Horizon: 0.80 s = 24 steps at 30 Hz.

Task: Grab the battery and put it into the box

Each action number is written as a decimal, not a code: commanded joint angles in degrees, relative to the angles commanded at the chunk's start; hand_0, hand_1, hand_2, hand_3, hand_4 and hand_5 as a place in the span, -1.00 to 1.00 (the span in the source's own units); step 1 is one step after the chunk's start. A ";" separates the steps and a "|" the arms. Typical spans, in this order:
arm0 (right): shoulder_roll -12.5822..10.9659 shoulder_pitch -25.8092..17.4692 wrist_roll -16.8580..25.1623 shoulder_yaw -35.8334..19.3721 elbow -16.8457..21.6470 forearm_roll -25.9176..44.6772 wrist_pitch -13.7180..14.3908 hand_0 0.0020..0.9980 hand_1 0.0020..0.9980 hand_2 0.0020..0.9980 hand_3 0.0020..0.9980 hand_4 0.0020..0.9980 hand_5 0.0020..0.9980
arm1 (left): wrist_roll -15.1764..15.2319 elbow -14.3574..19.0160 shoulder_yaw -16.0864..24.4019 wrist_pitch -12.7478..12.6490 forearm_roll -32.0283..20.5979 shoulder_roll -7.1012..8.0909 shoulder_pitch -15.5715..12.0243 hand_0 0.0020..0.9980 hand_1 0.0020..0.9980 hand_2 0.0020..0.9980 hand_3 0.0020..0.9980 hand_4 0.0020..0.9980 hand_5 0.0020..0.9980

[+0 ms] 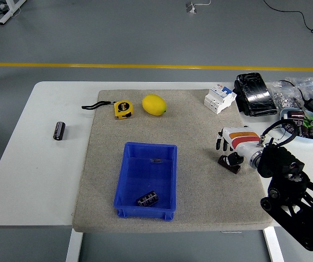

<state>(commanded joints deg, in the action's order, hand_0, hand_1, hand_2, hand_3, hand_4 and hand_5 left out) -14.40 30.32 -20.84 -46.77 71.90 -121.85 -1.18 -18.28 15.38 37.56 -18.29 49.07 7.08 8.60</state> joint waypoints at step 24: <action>2.59 -3.95 -5.53 -2.67 -2.28 0.52 2.94 0.08 -0.06 0.02 0.06 0.91 -0.61 | -0.30 0.06 0.37 0.22 0.97 -0.05 0.05 0.16 0.04 0.09 0.30 0.28 0.49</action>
<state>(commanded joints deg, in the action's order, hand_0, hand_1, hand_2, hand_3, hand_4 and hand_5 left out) -11.80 26.37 -26.37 -49.45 69.62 -121.33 1.75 -18.58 15.44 37.93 -18.07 50.04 7.03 8.66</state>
